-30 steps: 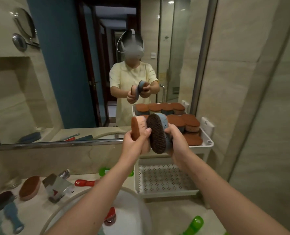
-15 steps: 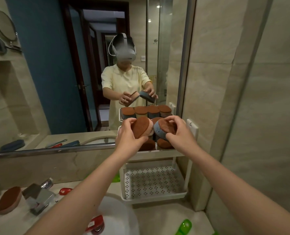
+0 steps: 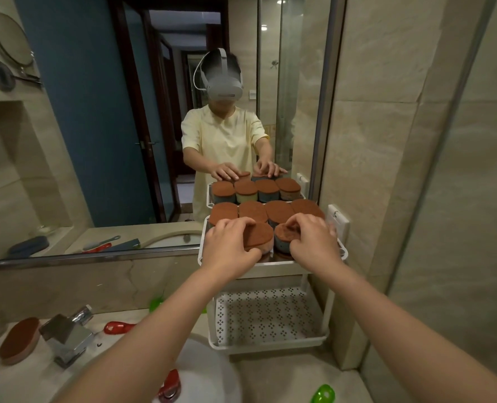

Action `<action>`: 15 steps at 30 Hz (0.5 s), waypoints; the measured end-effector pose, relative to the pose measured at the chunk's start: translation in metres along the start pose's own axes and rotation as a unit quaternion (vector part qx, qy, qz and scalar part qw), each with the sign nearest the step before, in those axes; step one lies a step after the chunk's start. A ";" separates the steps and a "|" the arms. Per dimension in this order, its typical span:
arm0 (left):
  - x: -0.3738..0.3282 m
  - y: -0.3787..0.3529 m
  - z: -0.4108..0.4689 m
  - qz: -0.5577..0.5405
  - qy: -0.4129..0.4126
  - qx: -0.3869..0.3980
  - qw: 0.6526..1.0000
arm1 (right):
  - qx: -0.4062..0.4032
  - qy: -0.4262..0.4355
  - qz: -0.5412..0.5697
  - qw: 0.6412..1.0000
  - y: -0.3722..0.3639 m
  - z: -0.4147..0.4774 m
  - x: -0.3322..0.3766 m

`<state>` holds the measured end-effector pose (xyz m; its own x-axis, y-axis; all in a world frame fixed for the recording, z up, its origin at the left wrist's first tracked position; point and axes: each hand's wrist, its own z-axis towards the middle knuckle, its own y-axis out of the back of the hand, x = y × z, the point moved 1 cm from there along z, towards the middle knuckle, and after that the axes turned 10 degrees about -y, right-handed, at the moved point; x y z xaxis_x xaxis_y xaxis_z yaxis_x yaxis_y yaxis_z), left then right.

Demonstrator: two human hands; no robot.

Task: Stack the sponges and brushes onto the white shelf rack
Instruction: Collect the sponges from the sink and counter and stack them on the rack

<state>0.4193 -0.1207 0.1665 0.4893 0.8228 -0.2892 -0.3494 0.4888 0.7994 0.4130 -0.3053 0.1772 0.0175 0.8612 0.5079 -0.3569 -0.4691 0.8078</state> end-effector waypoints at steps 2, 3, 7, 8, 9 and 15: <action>0.000 -0.003 0.001 0.017 -0.008 -0.001 1.000 | -0.006 -0.002 0.000 1.000 -0.003 0.001 0.000; 0.000 -0.004 0.001 0.026 -0.010 -0.006 1.000 | -0.013 -0.002 0.002 1.000 -0.004 0.001 0.000; 0.000 -0.006 -0.002 0.054 -0.020 -0.017 0.998 | -0.050 -0.006 -0.007 0.999 -0.011 -0.002 -0.001; 0.000 -0.007 -0.003 0.058 -0.022 -0.013 0.998 | -0.059 -0.007 -0.012 0.998 -0.012 -0.003 -0.001; 0.000 -0.007 -0.004 0.059 -0.024 -0.009 0.998 | -0.067 -0.007 -0.014 0.998 -0.013 -0.004 -0.001; 0.000 -0.004 -0.014 0.051 -0.043 -0.013 0.998 | -0.069 0.000 -0.010 0.998 -0.012 -0.012 0.002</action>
<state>0.4101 -0.1186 0.1556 0.5172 0.8409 -0.1596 -0.4203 0.4119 0.8085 0.4061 -0.2957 0.1646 0.0265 0.8700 0.4924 -0.4824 -0.4203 0.7685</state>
